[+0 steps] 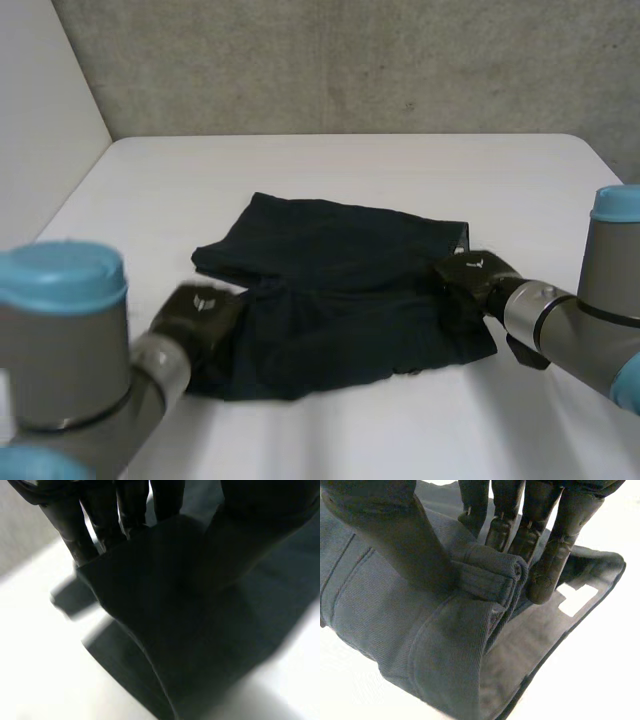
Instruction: Fold the shorts.
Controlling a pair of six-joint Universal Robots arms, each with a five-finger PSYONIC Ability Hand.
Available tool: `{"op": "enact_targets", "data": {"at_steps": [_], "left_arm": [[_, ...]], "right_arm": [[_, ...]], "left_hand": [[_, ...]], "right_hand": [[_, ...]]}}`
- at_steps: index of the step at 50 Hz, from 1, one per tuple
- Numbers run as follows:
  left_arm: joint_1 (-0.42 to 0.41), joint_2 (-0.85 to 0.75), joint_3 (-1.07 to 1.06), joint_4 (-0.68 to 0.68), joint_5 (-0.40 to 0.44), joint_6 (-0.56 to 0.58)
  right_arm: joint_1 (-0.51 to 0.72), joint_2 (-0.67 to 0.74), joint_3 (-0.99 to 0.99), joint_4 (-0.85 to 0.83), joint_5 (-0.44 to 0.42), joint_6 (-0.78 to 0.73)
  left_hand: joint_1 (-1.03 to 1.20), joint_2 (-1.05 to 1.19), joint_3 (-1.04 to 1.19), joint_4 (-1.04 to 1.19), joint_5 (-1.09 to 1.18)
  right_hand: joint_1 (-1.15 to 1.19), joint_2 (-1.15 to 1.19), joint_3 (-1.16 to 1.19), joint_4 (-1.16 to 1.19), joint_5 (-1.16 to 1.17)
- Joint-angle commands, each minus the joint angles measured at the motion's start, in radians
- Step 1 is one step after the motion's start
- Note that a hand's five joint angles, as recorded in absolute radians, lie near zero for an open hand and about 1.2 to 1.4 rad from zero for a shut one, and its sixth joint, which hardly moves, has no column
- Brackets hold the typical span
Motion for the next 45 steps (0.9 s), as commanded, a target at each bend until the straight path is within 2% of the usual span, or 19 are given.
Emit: {"op": "enact_targets", "data": {"at_steps": [1, 7, 8, 12, 18, 23, 25, 26, 27, 29, 30, 31, 33, 39, 42, 45], "left_arm": [[0.029, -0.210, 0.371, 0.107, 0.003, 0.217], [0.036, -0.447, 0.699, 0.187, -0.001, 0.298], [0.037, -0.517, 0.798, 0.190, -0.003, 0.327], [0.054, -0.661, 0.970, 0.190, 0.008, 0.391], [0.063, -0.813, 1.113, 0.247, 0.035, 0.402], [0.066, -0.930, 1.192, 0.403, 0.089, 0.404], [0.068, -0.950, 1.201, 0.451, 0.091, 0.401], [0.068, -0.955, 1.201, 0.474, 0.089, 0.398], [0.066, -0.959, 1.196, 0.511, 0.085, 0.387], [0.063, -0.959, 1.187, 0.531, 0.082, 0.366], [0.054, -0.958, 1.169, 0.539, 0.080, 0.329], [0.051, -0.955, 1.157, 0.539, 0.080, 0.312], [0.046, -0.936, 1.121, 0.537, 0.080, 0.269], [0.049, -0.684, 0.890, 0.539, 0.082, 0.120], [0.057, -0.546, 0.756, 0.531, 0.086, 0.051], [0.077, -0.400, 0.588, 0.502, 0.086, -0.041]], "right_arm": [[0.006, -0.008, -0.096, -0.042, 0.032, -0.108], [0.010, 0.073, -0.219, -0.195, 0.128, -0.201], [0.010, 0.112, -0.260, -0.241, 0.150, -0.230], [0.013, 0.221, -0.363, -0.305, 0.179, -0.320], [0.016, 0.387, -0.498, -0.385, 0.190, -0.459], [0.021, 0.507, -0.575, -0.540, 0.181, -0.503], [0.021, 0.536, -0.590, -0.585, 0.184, -0.502], [0.021, 0.559, -0.604, -0.618, 0.187, -0.497], [0.021, 0.568, -0.610, -0.634, 0.191, -0.499], [0.023, 0.575, -0.610, -0.642, 0.193, -0.497], [0.024, 0.567, -0.601, -0.639, 0.196, -0.490], [0.026, 0.559, -0.594, -0.637, 0.194, -0.482], [0.032, 0.527, -0.565, -0.637, 0.194, -0.451], [0.020, 0.230, -0.359, -0.628, 0.194, -0.197], [0.017, 0.115, -0.275, -0.556, 0.187, -0.083], [0.017, 0.038, -0.230, -0.377, 0.182, 0.004]], "left_hand": [[0.255, 0.204, 0.210, 0.202, 0.246], [0.255, 0.204, 0.210, 0.202, 0.246], [0.255, 0.204, 0.210, 0.202, 0.246], [0.255, 0.204, 0.210, 0.202, 0.246], [0.255, 0.204, 0.210, 0.202, 0.246], [0.255, 0.204, 0.210, 0.202, 0.246], [0.255, 0.204, 0.210, 0.202, 0.246], [0.255, 0.204, 0.210, 0.202, 0.246], [-0.006, -0.058, -0.051, -0.059, -0.015], [-0.651, -0.703, -0.696, -0.704, -0.660], [-0.966, -1.018, -1.012, -1.020, -0.976], [-0.893, -0.945, -0.939, -0.947, -0.902], [-0.966, -1.018, -1.012, -1.020, -0.976], [-0.966, -1.018, -1.012, -1.020, -0.976], [-0.966, -1.018, -1.012, -1.020, -0.976], [-0.966, -1.018, -1.012, -1.020, -0.976]], "right_hand": [[0.421, 0.224, 0.209, 0.207, 0.251], [0.421, 0.224, 0.209, 0.207, 0.251], [0.421, 0.224, 0.209, 0.207, 0.251], [0.421, 0.224, 0.209, 0.207, 0.251], [0.421, 0.224, 0.209, 0.207, 0.251], [0.421, 0.224, 0.209, 0.207, 0.251], [0.212, 0.015, 0.000, -0.002, 0.042], [-0.178, -0.375, -0.391, -0.393, -0.349], [-0.435, -0.632, -0.647, -0.650, -0.606], [-0.800, -0.997, -1.013, -1.015, -0.971], [-0.800, -0.997, -1.013, -1.015, -0.971], [-0.800, -0.997, -1.013, -1.015, -0.971], [-0.800, -0.997, -1.013, -1.015, -0.971], [-0.800, -0.997, -1.013, -1.015, -0.971], [-0.800, -0.997, -1.013, -1.015, -0.971], [-0.800, -0.997, -1.013, -1.015, -0.971]]}}
